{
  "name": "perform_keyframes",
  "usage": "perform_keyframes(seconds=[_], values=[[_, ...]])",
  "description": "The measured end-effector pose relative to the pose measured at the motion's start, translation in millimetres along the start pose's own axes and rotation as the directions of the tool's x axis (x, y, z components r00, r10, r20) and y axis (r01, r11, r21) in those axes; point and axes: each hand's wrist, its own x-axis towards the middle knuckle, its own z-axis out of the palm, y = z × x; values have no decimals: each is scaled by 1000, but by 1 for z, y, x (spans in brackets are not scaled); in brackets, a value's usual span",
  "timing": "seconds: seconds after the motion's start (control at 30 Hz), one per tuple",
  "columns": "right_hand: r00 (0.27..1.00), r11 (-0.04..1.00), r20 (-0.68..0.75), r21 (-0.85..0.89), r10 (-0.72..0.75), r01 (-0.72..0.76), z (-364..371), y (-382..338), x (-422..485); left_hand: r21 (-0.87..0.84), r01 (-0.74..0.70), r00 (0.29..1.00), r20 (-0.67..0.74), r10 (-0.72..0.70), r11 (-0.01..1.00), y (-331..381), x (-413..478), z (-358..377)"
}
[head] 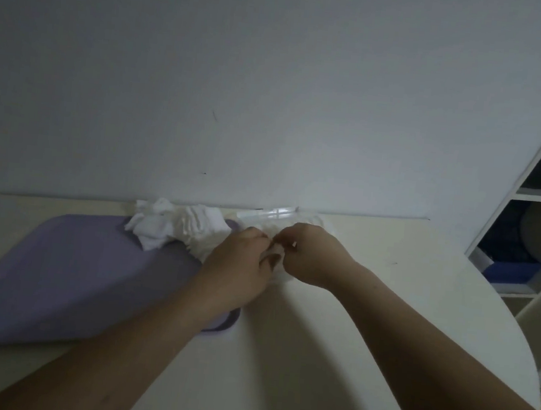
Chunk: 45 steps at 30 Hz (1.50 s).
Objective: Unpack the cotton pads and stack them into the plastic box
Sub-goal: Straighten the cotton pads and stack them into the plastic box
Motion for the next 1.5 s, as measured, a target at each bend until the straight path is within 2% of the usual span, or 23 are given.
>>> perform_keyframes(seconds=[0.1,0.23,0.37,0.43,0.5,0.57,0.6,0.63,0.7,0.77,0.9,0.97,1.07,1.2,1.33,1.43,1.5], values=[[1000,999,-9,12,30,-30,0,0,1,-80,-25,999,36,28,996,-3,-16,-9],[998,998,42,-43,47,-45,4,1,8,-72,-44,998,49,47,996,-16,-41,-30],[995,973,52,-219,83,-70,5,-4,9,-67,-62,995,78,68,996,-31,-55,-50],[997,943,-16,-325,72,-73,1,-16,5,-51,-57,998,18,58,997,-39,-54,-61],[991,930,-134,-360,28,-75,0,-26,3,-44,23,997,-76,-27,999,-47,-49,-69],[971,967,-237,-254,-35,-27,7,-36,6,-63,140,981,-127,-147,988,-53,-46,-75],[967,992,-252,-123,-36,5,13,-43,8,-77,189,973,-120,-197,979,-57,-46,-75],[972,999,-235,26,-25,32,20,-49,10,-90,230,968,-86,-238,969,-61,-48,-76],[993,971,-113,236,-21,47,33,-62,7,-95,264,964,8,-265,960,-64,-53,-72],[996,963,-44,254,-83,92,53,-70,9,-76,258,965,66,-253,963,-69,-58,-68],[989,972,-96,193,-117,133,87,-70,21,-143,271,961,97,-259,952,-82,-61,-60],[980,979,-166,150,-114,139,92,-70,26,-190,319,948,88,-307,929,-87,-60,-58],[980,982,-166,132,-110,133,95,-70,32,-249,392,920,76,-385,886,-95,-61,-55],[981,954,-134,245,-141,170,93,-67,29,-399,470,857,-4,-515,787,-98,-63,-56],[993,852,-93,510,-76,113,89,-63,30,-505,467,844,10,-536,726,-95,-65,-66],[999,597,-45,802,20,24,92,-66,31,-561,458,848,43,-528,689,-88,-68,-70],[999,476,-26,879,33,8,94,-67,30,-592,416,867,29,-498,691,-84,-68,-70]])
